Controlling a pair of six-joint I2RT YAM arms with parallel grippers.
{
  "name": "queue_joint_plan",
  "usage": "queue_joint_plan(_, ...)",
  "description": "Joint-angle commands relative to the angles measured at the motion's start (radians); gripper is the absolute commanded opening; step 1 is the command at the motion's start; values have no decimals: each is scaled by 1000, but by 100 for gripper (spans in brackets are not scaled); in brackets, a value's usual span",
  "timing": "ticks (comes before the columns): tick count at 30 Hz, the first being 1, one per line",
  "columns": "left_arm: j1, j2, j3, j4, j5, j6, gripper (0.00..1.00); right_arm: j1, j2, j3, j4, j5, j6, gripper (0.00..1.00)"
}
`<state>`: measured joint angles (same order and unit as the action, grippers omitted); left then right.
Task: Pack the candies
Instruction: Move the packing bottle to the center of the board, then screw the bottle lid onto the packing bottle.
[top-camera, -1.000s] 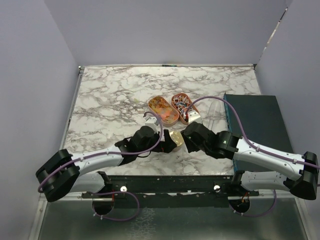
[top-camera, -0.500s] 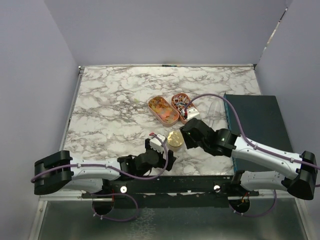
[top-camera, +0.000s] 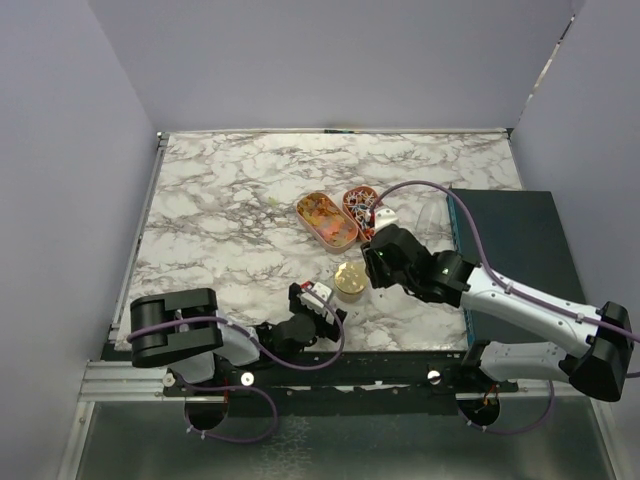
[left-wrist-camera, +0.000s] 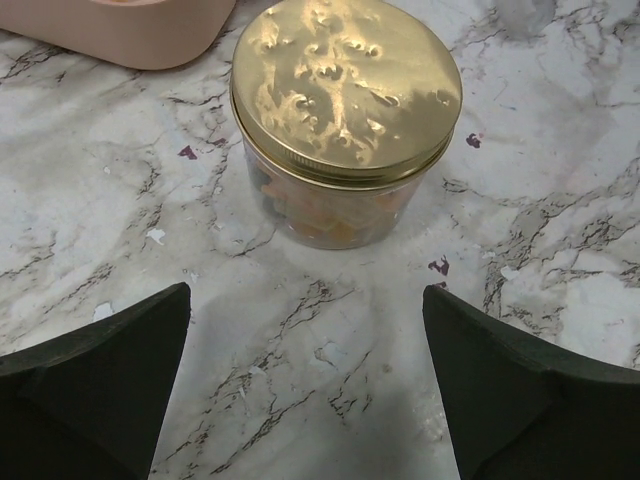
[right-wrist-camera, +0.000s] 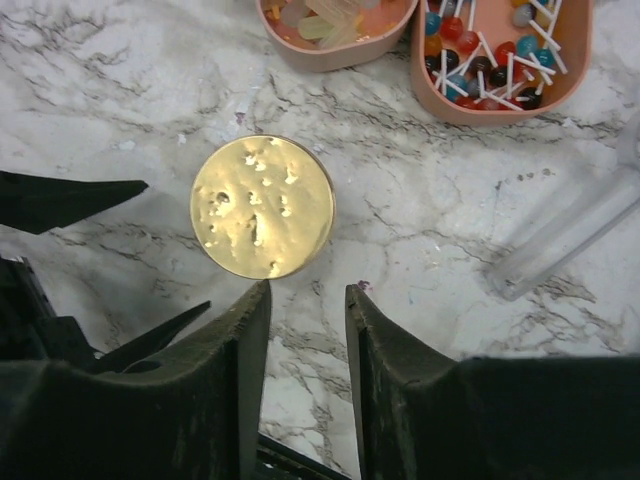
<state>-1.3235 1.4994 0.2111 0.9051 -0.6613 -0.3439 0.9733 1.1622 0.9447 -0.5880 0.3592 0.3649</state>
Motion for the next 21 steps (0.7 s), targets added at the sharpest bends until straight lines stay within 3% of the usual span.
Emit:
queue_joint_plan(1, -5, 87, -39, 356, -15, 76, 99, -14, 51, 43, 88, -99, -16, 32)
queue_joint_plan(6, -5, 204, -46, 539, 8, 128, 99, -20, 144, 89, 130, -139, -27, 1)
queue_joint_plan(11, -5, 296, -63, 700, 18, 109, 99, -25, 229, 124, 156, -160, -42, 0)
queue_joint_plan(21, -4, 347, -88, 760, -6, 99, 99, -39, 330, 144, 201, -187, -55, 0)
